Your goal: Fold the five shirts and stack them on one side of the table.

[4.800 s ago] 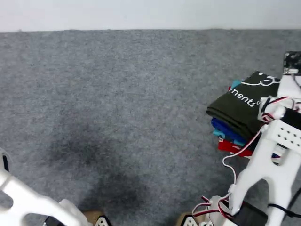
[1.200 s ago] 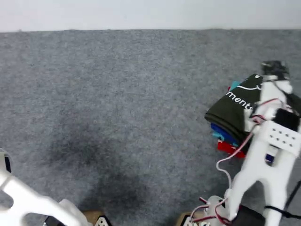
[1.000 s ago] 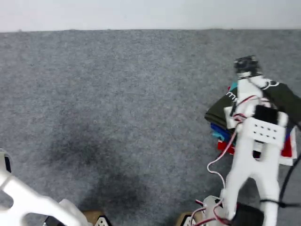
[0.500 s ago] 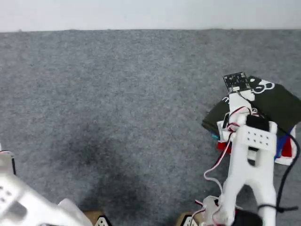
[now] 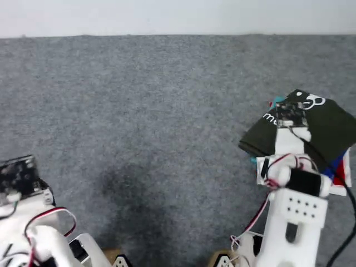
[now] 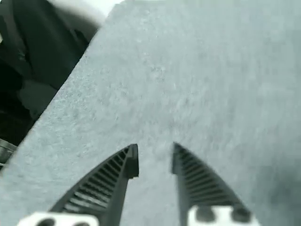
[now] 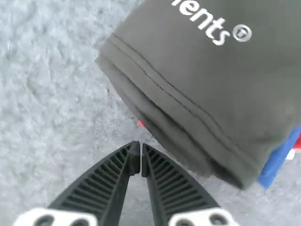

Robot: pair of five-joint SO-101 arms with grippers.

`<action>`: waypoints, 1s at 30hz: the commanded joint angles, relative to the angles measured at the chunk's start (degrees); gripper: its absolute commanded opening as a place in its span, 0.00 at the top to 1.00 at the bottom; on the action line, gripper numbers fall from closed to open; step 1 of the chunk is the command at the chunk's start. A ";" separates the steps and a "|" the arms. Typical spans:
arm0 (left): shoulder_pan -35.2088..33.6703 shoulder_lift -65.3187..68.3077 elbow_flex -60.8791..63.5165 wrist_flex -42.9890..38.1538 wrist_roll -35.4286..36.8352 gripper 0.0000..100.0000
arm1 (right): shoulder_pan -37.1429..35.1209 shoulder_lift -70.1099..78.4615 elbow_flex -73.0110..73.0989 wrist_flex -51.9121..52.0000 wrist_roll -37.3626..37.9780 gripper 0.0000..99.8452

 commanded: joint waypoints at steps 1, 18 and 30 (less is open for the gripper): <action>0.44 -6.33 6.11 -3.87 1.93 0.84 | -1.63 -6.20 1.14 -0.22 -6.07 0.99; 34.90 -14.51 22.99 -8.18 14.59 0.96 | -14.64 -40.75 27.78 -3.56 -13.98 0.99; 51.87 -14.42 28.53 -10.46 14.51 0.99 | -22.20 -51.65 38.95 -3.65 -13.89 0.99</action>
